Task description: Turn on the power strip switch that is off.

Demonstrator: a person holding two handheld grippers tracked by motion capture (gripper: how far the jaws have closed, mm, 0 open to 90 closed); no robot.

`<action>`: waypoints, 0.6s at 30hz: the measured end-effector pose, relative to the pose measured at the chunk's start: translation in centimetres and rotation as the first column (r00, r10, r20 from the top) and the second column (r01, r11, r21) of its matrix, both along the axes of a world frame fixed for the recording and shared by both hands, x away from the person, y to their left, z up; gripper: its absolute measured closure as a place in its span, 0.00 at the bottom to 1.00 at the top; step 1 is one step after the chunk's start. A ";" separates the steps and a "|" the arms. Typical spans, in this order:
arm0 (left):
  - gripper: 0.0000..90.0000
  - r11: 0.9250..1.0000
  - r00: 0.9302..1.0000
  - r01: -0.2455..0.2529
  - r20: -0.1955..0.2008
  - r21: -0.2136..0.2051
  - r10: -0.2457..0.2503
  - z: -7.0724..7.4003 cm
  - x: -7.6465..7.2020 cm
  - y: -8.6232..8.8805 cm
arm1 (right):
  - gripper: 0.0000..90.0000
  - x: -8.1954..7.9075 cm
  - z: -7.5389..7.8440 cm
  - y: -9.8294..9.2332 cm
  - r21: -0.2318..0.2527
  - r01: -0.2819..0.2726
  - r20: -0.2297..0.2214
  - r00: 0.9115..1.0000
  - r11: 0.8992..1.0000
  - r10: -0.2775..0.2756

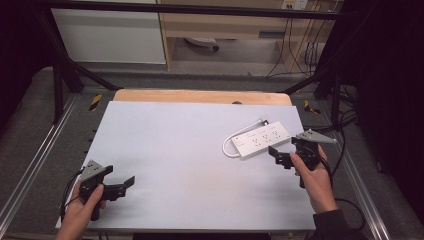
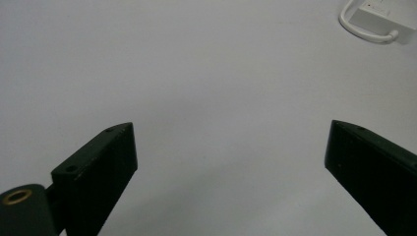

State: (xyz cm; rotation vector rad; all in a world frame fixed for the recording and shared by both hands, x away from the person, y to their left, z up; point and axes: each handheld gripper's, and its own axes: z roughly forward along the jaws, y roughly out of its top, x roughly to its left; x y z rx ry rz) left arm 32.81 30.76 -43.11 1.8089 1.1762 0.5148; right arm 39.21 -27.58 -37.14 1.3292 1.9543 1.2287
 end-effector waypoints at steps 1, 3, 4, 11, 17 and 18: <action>0.06 1.000 1.000 -0.001 0.000 0.000 0.001 0.0 0.0 0.0 | 0.03 -0.2 -0.1 0.0 -0.001 -0.002 0.003 1.000 1.000 0.002; 0.06 1.000 1.000 -0.001 0.000 -0.001 0.001 0.0 0.0 0.0 | 0.03 -0.5 -0.2 0.0 -0.009 -0.002 0.011 1.000 1.000 0.002; 0.06 1.000 1.000 -0.002 0.001 -0.001 0.002 0.0 0.0 0.0 | 0.03 -0.7 -0.3 0.0 -0.013 -0.002 0.013 1.000 1.000 0.002; 0.06 1.000 1.000 -0.003 0.003 -0.002 0.003 0.0 -0.1 0.1 | 0.03 -1.9 -1.4 -0.3 0.002 0.005 0.035 0.999 1.000 -0.005; 0.06 1.000 1.000 -0.003 0.002 -0.004 0.003 0.1 -0.2 0.1 | 0.03 -2.8 -2.5 -0.6 0.009 0.013 0.031 0.999 1.000 -0.013; 0.06 1.000 1.000 -0.004 0.001 -0.004 0.004 0.1 -0.2 0.1 | 0.03 -2.9 -2.7 -0.6 0.007 0.012 0.024 1.000 1.000 -0.012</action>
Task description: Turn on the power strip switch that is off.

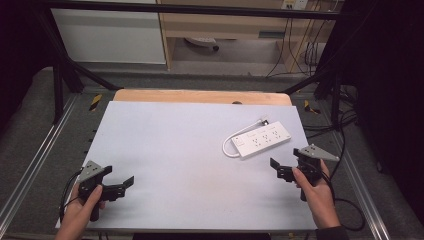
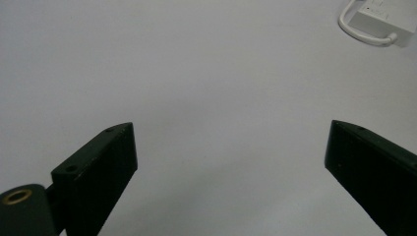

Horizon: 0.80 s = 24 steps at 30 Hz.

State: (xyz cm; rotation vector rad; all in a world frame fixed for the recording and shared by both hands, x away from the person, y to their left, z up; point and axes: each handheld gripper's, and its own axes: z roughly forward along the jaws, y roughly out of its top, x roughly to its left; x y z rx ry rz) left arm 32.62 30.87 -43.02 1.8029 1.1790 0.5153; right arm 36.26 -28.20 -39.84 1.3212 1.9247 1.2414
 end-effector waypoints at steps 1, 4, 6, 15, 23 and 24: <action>0.06 1.000 1.000 0.000 0.000 0.000 0.000 0.0 0.0 0.0 | 0.03 -0.1 -0.2 0.0 0.001 0.002 -0.001 1.000 1.000 -0.002; 0.06 1.000 1.000 0.001 -0.001 -0.001 -0.001 0.0 0.0 0.0 | 0.03 -0.5 -0.9 -0.2 0.007 0.004 -0.009 1.000 1.000 -0.004; 0.06 1.000 1.000 -0.001 0.000 -0.002 0.001 0.0 0.0 0.0 | 0.03 -0.8 -1.4 -0.3 0.011 0.005 -0.019 1.000 1.000 -0.005; 0.06 1.000 1.000 0.002 0.005 -0.005 -0.002 0.0 -0.1 -0.1 | 0.03 -1.6 -2.9 -0.2 0.007 -0.004 -0.051 0.999 1.000 0.004; 0.06 1.000 1.000 0.008 0.008 0.000 -0.008 0.1 -0.1 -0.1 | 0.03 -2.1 -4.1 0.2 -0.021 -0.027 -0.088 0.996 0.999 0.025; 0.06 1.000 1.000 0.009 0.009 0.000 -0.009 0.1 -0.1 -0.1 | 0.03 -2.1 -4.3 0.4 -0.025 -0.033 -0.093 0.995 0.999 0.031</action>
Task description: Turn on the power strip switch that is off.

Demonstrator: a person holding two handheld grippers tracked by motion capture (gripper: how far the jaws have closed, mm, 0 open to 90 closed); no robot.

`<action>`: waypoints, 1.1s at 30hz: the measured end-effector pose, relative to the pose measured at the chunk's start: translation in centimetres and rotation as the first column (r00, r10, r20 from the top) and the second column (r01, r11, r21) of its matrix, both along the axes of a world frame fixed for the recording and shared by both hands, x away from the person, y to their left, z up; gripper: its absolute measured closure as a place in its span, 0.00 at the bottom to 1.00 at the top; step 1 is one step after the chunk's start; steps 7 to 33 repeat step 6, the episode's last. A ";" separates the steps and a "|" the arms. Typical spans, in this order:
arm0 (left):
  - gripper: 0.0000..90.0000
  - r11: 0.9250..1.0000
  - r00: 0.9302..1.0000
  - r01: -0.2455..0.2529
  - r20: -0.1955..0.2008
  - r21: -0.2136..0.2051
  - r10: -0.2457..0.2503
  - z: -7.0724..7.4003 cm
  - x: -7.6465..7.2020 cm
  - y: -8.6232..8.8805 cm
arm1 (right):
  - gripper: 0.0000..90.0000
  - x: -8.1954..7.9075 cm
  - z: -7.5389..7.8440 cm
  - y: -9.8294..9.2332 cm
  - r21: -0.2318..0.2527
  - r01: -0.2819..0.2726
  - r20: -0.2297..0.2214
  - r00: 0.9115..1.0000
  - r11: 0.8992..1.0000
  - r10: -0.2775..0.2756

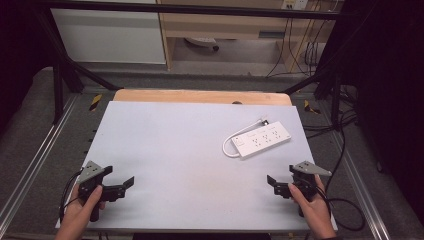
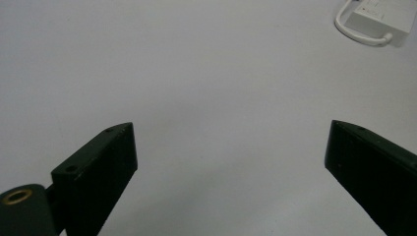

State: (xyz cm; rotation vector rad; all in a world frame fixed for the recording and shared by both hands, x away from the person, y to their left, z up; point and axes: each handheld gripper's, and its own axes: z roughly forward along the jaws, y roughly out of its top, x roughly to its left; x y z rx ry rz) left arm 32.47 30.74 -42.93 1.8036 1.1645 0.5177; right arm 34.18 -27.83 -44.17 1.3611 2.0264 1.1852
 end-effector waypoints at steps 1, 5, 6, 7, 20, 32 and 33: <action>0.06 1.000 1.000 0.001 0.001 0.000 -0.001 0.0 0.0 0.0 | 0.03 0.0 -0.2 0.2 -0.005 -0.006 -0.011 1.000 1.000 0.006; 0.06 1.000 1.000 0.004 0.003 0.000 -0.004 0.0 0.0 0.0 | 0.03 0.1 -0.7 0.9 -0.057 -0.025 -0.028 0.999 0.998 0.024; 0.06 1.000 1.000 0.004 0.004 -0.001 -0.004 0.0 0.0 0.0 | 0.04 0.2 -0.9 1.0 -0.075 -0.031 -0.026 0.999 0.997 0.029; 0.06 1.000 1.000 0.004 0.004 -0.001 -0.004 0.0 0.0 0.0 | 0.04 0.2 -0.9 1.0 -0.075 -0.031 -0.026 0.999 0.997 0.029; 0.06 1.000 1.000 0.004 0.004 -0.001 -0.004 0.0 0.0 0.0 | 0.04 0.2 -0.9 1.0 -0.075 -0.031 -0.026 0.999 0.997 0.029; 0.06 1.000 1.000 0.004 0.004 -0.001 -0.004 0.0 0.0 0.0 | 0.04 0.2 -0.9 1.0 -0.075 -0.031 -0.026 0.999 0.997 0.029; 0.06 1.000 1.000 0.004 0.004 -0.001 -0.004 0.0 0.0 0.0 | 0.04 0.2 -0.9 1.0 -0.075 -0.031 -0.026 0.999 0.997 0.029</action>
